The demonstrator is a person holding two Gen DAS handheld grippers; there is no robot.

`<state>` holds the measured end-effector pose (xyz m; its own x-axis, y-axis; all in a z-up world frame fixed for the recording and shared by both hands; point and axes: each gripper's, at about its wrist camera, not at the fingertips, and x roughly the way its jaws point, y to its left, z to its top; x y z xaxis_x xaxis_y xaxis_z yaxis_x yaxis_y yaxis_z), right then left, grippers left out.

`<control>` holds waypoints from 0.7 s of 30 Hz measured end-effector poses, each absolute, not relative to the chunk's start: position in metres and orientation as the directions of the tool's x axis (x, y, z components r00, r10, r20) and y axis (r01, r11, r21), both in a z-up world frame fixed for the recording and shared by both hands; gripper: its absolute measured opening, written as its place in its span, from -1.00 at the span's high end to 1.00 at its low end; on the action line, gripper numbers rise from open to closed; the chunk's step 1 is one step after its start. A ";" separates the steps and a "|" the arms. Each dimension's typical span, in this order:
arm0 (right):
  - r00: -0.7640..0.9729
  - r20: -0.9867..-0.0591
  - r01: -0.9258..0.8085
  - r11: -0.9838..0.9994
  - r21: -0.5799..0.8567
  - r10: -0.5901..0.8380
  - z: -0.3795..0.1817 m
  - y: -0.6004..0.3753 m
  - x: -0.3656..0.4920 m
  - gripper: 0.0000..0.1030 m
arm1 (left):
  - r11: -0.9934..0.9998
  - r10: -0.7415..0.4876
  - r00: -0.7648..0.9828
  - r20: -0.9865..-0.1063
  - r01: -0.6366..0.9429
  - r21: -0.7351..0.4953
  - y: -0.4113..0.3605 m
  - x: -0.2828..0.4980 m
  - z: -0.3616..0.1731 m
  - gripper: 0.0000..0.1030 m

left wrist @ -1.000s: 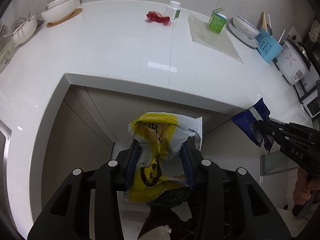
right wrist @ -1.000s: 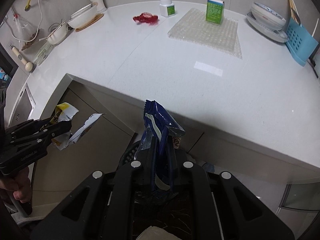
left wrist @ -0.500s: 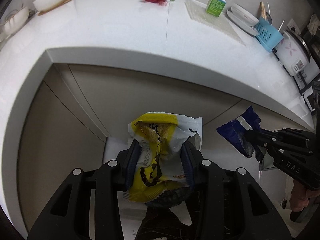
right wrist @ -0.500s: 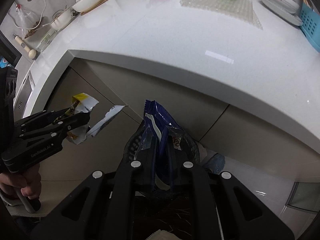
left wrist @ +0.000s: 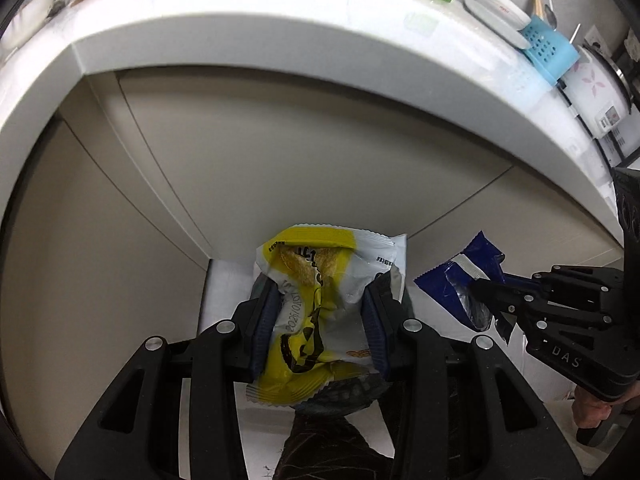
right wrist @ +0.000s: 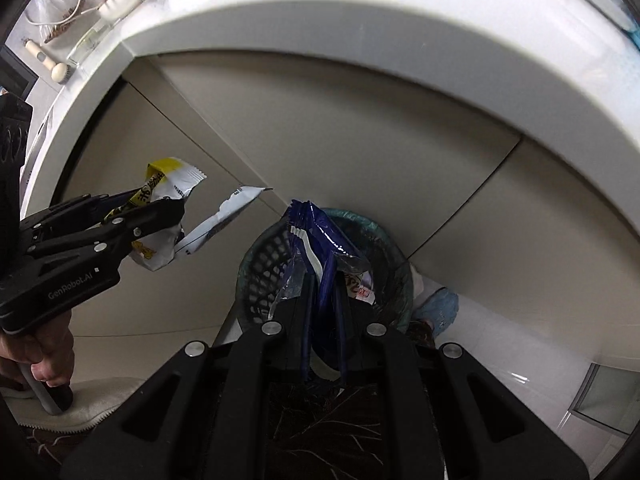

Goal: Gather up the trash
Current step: 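Lower both tools holding the wrappers over the wastebasket, then open the right tool to drop the blue wrapper while the left tool lowers the yellow bag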

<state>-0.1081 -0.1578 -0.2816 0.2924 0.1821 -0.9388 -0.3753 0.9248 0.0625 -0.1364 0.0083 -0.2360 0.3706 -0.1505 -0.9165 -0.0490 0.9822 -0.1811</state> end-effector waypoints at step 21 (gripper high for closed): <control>0.249 -0.953 -0.373 0.925 0.071 0.173 -0.311 -0.152 -0.102 0.40 | 0.982 -0.133 0.339 -0.931 -0.079 -0.169 0.008 -0.131 -0.246 0.24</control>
<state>-0.1016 -0.1516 -0.3110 0.2494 0.1734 -0.9528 -0.3727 0.9252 0.0708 -0.1314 0.0077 -0.2463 0.3389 -0.1331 -0.9314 -0.0785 0.9825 -0.1690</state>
